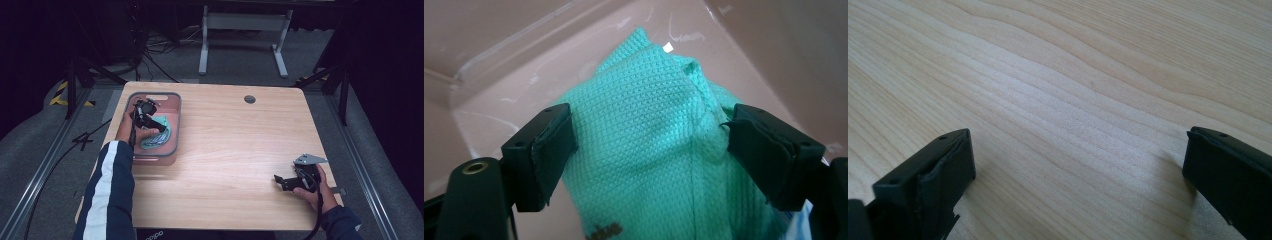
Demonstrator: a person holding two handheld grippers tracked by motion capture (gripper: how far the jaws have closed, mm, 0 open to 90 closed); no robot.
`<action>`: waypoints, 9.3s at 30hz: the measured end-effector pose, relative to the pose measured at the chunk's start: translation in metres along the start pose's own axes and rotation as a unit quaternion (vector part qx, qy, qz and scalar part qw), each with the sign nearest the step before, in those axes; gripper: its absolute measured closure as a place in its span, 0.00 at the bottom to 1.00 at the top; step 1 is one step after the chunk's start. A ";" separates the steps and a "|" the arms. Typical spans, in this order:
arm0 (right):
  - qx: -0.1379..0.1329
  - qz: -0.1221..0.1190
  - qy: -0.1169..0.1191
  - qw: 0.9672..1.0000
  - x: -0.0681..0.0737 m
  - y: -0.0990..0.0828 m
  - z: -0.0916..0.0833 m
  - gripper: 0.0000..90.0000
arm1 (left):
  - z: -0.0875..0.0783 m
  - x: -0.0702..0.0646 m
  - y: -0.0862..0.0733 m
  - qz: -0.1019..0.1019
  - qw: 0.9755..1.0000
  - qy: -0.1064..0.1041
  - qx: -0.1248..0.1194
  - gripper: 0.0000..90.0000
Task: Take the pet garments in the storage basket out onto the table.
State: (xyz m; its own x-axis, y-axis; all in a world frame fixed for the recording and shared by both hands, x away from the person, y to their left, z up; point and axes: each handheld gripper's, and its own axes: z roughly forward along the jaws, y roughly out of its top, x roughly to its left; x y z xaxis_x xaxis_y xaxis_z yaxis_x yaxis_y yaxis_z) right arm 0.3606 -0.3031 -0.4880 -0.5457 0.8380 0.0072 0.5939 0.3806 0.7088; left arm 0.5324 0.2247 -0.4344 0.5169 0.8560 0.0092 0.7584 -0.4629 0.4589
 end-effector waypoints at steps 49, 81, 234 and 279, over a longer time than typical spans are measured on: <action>0.000 -0.005 0.003 1.000 0.000 0.001 0.001 0.01 | 0.001 -0.007 0.002 -0.022 0.998 -0.022 0.054 0.70; 0.000 -0.006 0.003 1.000 0.000 0.001 0.001 0.01 | -0.065 0.008 -0.010 -0.040 0.996 -0.013 -0.074 0.71; -0.001 -0.005 0.005 1.000 0.000 0.000 0.000 0.01 | 0.034 -0.206 0.014 0.106 0.984 -0.132 -0.050 0.43; -0.001 -0.007 0.006 1.000 0.000 0.000 0.000 0.01 | -0.094 -0.192 -0.023 0.246 0.958 -0.055 -0.132 0.22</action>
State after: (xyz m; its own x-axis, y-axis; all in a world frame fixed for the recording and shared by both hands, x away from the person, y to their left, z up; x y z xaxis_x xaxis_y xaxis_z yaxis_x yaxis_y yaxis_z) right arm 0.3608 -0.3027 -0.4881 -0.5603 0.8283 0.0059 0.5855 0.3910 0.7101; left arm 0.3782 0.0930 -0.3636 0.8366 0.5119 0.1950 0.2915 -0.7175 0.6326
